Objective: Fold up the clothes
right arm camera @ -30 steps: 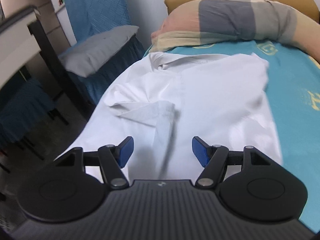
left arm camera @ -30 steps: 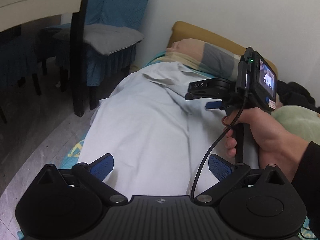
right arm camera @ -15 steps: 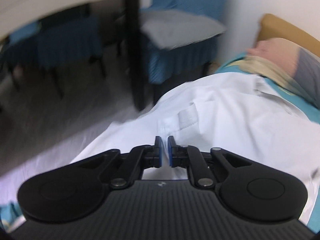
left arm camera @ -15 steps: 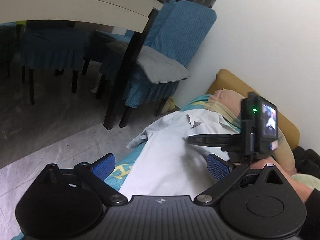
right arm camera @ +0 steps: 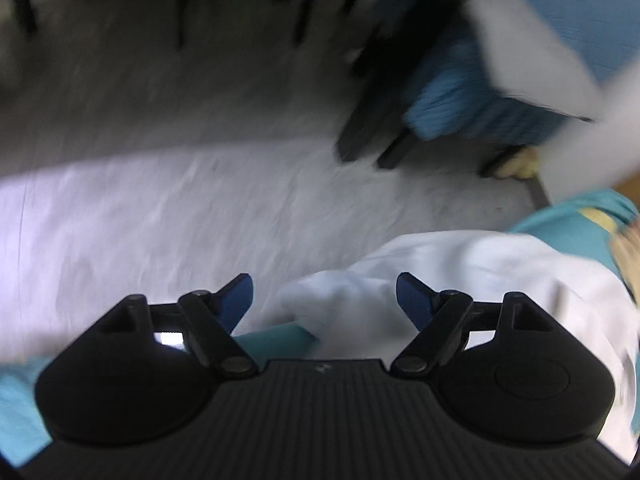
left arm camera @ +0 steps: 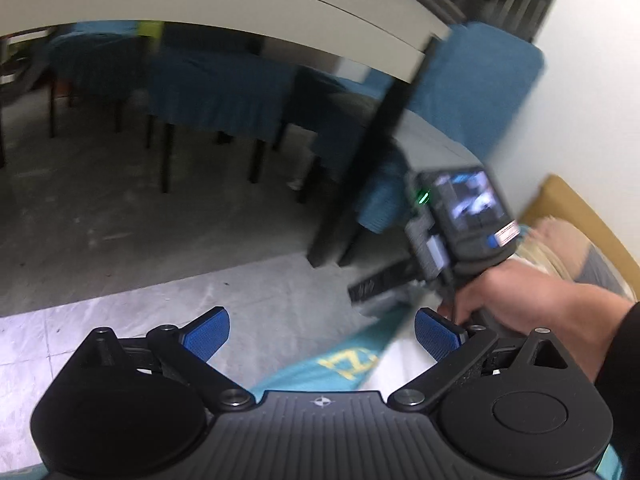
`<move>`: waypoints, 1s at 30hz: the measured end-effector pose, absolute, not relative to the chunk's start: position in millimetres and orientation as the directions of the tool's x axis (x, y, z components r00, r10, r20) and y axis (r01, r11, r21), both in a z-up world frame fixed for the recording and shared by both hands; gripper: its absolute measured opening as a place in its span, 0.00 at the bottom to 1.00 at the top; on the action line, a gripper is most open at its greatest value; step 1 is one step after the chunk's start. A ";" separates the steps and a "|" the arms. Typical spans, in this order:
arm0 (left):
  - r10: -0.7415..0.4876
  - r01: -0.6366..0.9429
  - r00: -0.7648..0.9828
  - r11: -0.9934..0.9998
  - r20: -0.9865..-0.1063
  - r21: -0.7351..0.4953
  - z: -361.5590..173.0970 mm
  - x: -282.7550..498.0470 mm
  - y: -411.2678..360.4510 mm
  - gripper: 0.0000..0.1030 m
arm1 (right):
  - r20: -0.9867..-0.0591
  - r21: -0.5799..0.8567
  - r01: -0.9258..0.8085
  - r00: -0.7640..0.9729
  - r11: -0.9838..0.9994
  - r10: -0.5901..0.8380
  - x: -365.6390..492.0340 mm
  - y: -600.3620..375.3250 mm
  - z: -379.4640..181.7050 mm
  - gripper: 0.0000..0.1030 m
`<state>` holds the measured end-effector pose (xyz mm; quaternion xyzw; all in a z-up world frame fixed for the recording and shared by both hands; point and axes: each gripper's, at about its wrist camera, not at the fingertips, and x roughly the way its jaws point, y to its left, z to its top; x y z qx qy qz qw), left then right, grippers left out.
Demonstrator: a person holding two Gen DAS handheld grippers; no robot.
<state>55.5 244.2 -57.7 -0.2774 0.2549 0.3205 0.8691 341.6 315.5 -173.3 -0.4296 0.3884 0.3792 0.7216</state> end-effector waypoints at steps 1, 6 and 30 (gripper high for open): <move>0.423 -0.703 0.659 0.640 -0.622 -0.310 -58.5 56.1 244.3 0.97 | -0.892 -0.354 -0.887 0.416 0.296 0.177 338.6 324.5 -184.1 0.78; 0.419 -0.698 0.658 0.652 -0.626 -0.297 -62.5 58.6 245.0 0.97 | -0.841 -0.532 -0.835 0.540 0.140 0.029 322.5 345.8 -231.2 0.66; 0.368 -0.600 0.717 0.759 -0.592 -0.254 -62.2 68.3 215.3 0.97 | -0.512 0.209 0.183 0.858 0.961 -0.052 366.6 -38.9 -125.2 0.12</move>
